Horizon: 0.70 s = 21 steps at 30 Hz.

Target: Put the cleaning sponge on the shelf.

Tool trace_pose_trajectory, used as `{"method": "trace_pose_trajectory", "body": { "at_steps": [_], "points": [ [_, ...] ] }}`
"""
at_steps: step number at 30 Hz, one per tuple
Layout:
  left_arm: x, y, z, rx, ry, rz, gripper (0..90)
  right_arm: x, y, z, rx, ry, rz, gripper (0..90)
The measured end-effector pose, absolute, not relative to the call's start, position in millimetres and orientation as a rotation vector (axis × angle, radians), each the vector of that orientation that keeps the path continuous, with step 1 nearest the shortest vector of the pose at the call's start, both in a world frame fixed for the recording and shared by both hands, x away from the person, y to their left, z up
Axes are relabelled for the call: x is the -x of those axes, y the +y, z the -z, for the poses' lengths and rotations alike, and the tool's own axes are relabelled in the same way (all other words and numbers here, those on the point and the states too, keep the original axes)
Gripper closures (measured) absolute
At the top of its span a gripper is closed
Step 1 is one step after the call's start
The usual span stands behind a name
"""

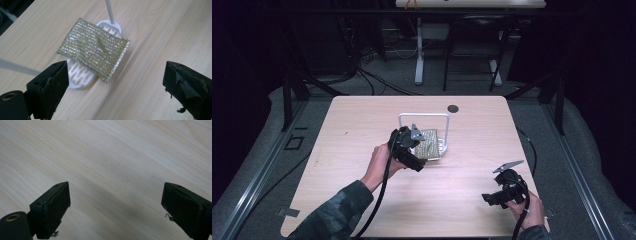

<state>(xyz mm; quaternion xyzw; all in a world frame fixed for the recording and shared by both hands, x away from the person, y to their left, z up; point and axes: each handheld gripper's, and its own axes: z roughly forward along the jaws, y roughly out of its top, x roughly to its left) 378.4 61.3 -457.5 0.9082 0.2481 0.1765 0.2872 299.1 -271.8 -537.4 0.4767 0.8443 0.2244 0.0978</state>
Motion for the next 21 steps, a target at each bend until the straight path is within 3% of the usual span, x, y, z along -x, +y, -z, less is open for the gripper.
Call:
{"method": "trace_pose_trajectory", "body": {
  "at_steps": [9,21],
  "points": [
    [-358,92,460,-2.423,0.724,-0.47,0.4,-299,-271,537,-1.413,2.498,-0.658,7.9],
    [-327,141,483,-2.42,0.835,-0.443,0.1,-299,-271,538,-1.409,2.507,-0.658,7.9]
  ]
}}
